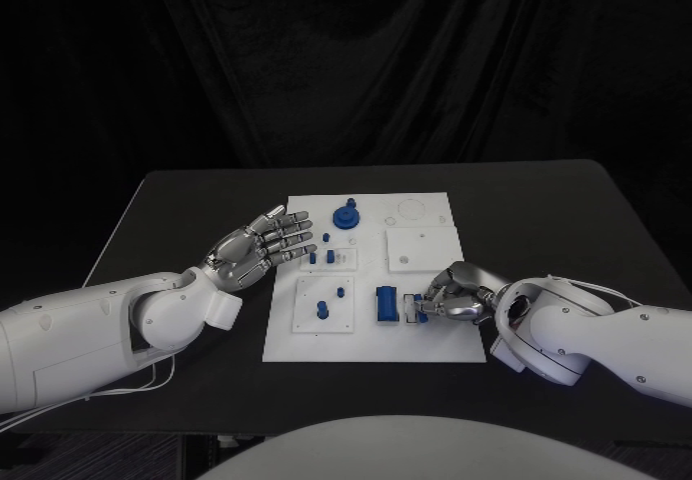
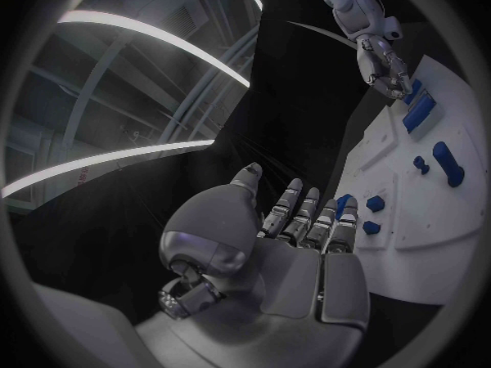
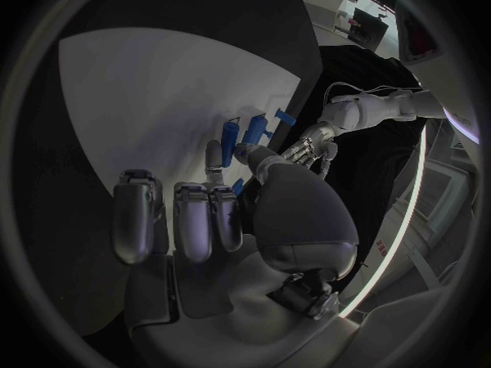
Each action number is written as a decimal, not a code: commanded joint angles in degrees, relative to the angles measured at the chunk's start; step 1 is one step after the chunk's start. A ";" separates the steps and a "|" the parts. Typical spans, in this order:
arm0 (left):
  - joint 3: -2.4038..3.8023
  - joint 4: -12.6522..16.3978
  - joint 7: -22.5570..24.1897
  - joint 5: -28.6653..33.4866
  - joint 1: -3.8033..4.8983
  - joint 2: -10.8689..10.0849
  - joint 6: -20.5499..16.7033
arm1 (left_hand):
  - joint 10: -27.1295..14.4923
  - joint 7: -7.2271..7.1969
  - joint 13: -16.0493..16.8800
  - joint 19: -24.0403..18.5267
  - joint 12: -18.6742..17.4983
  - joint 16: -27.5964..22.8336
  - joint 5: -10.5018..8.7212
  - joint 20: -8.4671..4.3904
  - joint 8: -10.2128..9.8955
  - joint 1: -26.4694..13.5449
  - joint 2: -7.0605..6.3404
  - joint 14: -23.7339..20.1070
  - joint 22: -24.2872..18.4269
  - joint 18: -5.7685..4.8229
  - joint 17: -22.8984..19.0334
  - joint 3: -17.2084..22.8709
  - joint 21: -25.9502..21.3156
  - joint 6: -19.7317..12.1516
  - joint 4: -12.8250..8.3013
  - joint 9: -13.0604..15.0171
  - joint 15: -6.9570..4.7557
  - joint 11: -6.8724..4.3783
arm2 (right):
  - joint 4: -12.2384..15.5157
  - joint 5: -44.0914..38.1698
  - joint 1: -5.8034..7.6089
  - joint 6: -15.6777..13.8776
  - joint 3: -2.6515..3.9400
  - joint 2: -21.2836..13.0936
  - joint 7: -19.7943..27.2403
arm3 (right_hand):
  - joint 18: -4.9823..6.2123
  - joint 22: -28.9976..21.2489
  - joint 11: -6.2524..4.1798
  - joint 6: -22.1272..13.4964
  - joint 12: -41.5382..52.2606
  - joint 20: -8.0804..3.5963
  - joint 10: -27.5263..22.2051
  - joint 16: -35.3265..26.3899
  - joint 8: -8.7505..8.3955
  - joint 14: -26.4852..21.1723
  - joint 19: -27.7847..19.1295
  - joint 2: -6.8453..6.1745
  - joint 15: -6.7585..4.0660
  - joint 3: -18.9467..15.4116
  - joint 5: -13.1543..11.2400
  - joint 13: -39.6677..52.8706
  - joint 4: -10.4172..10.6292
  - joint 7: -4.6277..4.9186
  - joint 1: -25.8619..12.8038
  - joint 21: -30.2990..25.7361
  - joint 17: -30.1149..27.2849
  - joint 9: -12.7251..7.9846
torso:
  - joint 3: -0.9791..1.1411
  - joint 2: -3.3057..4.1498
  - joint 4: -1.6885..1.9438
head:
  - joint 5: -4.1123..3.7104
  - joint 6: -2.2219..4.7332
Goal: Assemble the parts on the task board
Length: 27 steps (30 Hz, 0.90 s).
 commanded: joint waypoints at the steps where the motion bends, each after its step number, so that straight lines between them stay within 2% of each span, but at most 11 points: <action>1: 0.04 0.02 0.78 -0.05 -0.09 0.11 0.94 | 0.30 5.41 0.03 0.27 0.18 0.21 0.37 0.07 0.17 -0.20 -0.05 0.20 0.09 -0.98 0.05 0.33 0.37 -0.19 -0.10 -0.02 0.33 -0.02 | -0.13 0.27 -0.11 0.10 0.03 0.29 0.17 | 0.14 11.88 -0.17 -0.09 0.16 0.02 5.98 -0.37 0.34 5.08 2.66 -0.01 0.05 0.07 -0.28 15.09 0.32 -0.38 -0.70 -0.33 9.58 0.05 | 0.02 -0.02 -0.02 | 0.01 -0.01; 9: 0.04 -0.11 0.72 -0.05 -0.11 0.27 1.10 | 0.30 5.41 0.03 0.27 0.18 0.21 0.37 0.07 0.17 -0.20 -0.05 0.20 0.09 -0.98 0.05 0.33 0.37 -0.19 -0.10 -0.02 0.33 -0.02 | -0.56 -0.48 -0.11 -0.11 0.04 0.99 -0.41 | 0.19 11.80 -0.14 -0.27 0.16 0.01 5.98 -0.41 0.41 5.05 2.58 0.04 0.06 -0.12 -1.28 15.09 0.80 -0.32 -1.43 -0.58 9.41 0.07 | 0.03 -0.02 -0.02 | -0.04 -0.01; 12: 0.04 -0.18 0.72 -0.05 -0.12 0.32 1.16 | 0.28 5.42 0.02 0.27 0.17 0.19 0.37 0.07 0.18 -0.23 -0.04 0.19 0.07 -0.99 0.05 0.36 0.36 -0.20 -0.09 -0.02 0.37 -0.04 | -0.65 -1.13 -0.11 0.01 0.04 1.13 -1.04 | 0.19 11.79 -0.09 -0.36 0.16 0.05 5.98 -0.37 0.49 5.06 2.59 0.03 0.12 -0.64 -4.22 15.09 1.48 -0.27 -2.46 -0.62 9.47 0.05 | 0.03 -0.02 -0.02 | -0.13 -0.01; 13: 0.04 -0.20 0.72 -0.05 -0.12 0.34 1.18 | 0.28 5.42 0.02 0.27 0.17 0.19 0.37 0.07 0.18 -0.23 -0.04 0.19 0.07 -0.99 0.05 0.36 0.36 -0.20 -0.09 -0.02 0.37 -0.04 | -0.68 -1.33 -0.11 0.12 0.04 1.17 -1.33 | 0.20 11.77 -0.05 -0.32 0.16 0.07 5.98 -0.40 0.51 5.04 2.58 0.03 0.16 -1.00 -6.00 15.09 1.93 -0.24 -3.08 -0.68 9.36 0.02 | 0.03 -0.01 -0.02 | -0.14 -0.01; 14: 0.04 -0.22 0.72 -0.05 -0.13 0.37 1.22 | 0.28 5.42 0.02 0.27 0.17 0.19 0.37 0.07 0.18 -0.23 -0.04 0.19 0.07 -0.99 0.05 0.36 0.36 -0.20 -0.09 -0.02 0.37 -0.04 | -0.71 -1.53 -0.11 0.29 0.04 1.21 -1.66 | 0.21 11.75 -0.02 -0.34 0.16 0.10 5.98 -0.42 0.51 5.02 2.57 0.11 0.17 -1.51 -8.79 15.09 2.48 -0.21 -3.76 -0.75 9.24 -0.06 | 0.03 -0.01 0.00 | -0.14 -0.01; 17: 0.04 -0.26 0.70 -0.05 -0.14 0.40 1.26 | 0.28 5.42 0.02 0.27 0.17 0.19 0.37 0.07 0.18 -0.23 -0.04 0.19 0.07 -0.99 0.05 0.36 0.36 -0.20 -0.09 -0.02 0.37 -0.04 | -0.75 -1.99 -0.11 0.58 0.04 1.29 -2.24 | 0.23 11.73 0.05 -0.33 0.16 0.13 5.98 -0.43 0.49 5.01 2.56 0.04 0.22 -2.21 -10.52 15.09 3.13 -0.12 -4.58 -0.84 9.14 -0.16 | 0.03 -0.02 -0.02 | -0.11 -0.01; 21: 0.04 -0.33 0.69 -0.05 -0.17 0.47 1.33 | 0.28 5.42 0.02 0.27 0.17 0.19 0.37 0.07 0.18 -0.23 -0.04 0.19 0.07 -0.99 0.05 0.36 0.36 -0.20 -0.09 -0.02 0.37 -0.04 | -0.92 -2.93 -0.11 1.10 0.05 1.44 -2.99 | 0.26 11.68 0.20 -0.39 0.16 0.21 5.98 -0.45 0.39 4.98 2.52 0.03 0.34 -3.42 -11.55 15.09 4.43 0.05 -6.16 -1.01 9.02 -0.32 | 0.05 -0.02 -0.05 | -0.11 -0.01; 23: 0.04 -0.36 0.67 -0.05 -0.18 0.49 1.37 | 0.28 5.42 0.02 0.27 0.17 0.19 0.37 0.07 0.18 -0.23 -0.04 0.19 0.07 -0.99 0.05 0.36 0.36 -0.20 -0.09 -0.02 0.37 -0.04 | -0.98 -3.17 -0.11 1.25 0.05 1.52 -3.16 | 0.30 11.63 0.25 -0.37 0.16 0.28 5.98 -0.47 0.36 4.96 2.47 0.20 0.38 -4.10 -12.44 15.09 5.32 0.10 -7.16 -1.17 8.92 -0.40 | 0.02 -0.02 -0.04 | -0.11 -0.01; 24: 0.04 -0.37 0.67 -0.05 -0.19 0.50 1.39 | 0.23 5.42 0.00 0.29 0.09 0.17 0.37 0.07 0.16 -0.27 -0.02 0.18 0.08 -1.02 0.04 0.41 0.37 -0.26 -0.06 -0.03 0.41 -0.07 | -1.00 -3.25 -0.11 1.31 0.05 1.56 -3.22 | 0.30 11.63 0.26 -0.32 0.16 0.30 5.98 -0.47 0.37 4.96 2.47 0.40 0.41 -4.66 -13.66 15.09 6.01 0.10 -7.82 -1.19 8.91 -0.46 | 0.03 -0.02 -0.04 | -0.11 -0.01; 27: 0.04 -0.40 0.65 -0.05 -0.22 0.53 1.43 | 0.23 5.42 0.00 0.29 0.09 0.17 0.37 0.07 0.16 -0.27 -0.02 0.18 0.08 -1.02 0.04 0.41 0.37 -0.26 -0.06 -0.03 0.41 -0.07 | -1.04 -3.43 -0.11 1.33 0.05 1.64 -3.24 | 0.32 11.61 0.25 -0.29 0.16 0.32 5.98 -0.48 0.39 4.95 2.46 0.62 0.40 -5.19 -14.68 15.09 6.57 0.08 -8.24 -1.25 8.82 -0.51 | 0.04 -0.01 -0.04 | -0.08 -0.01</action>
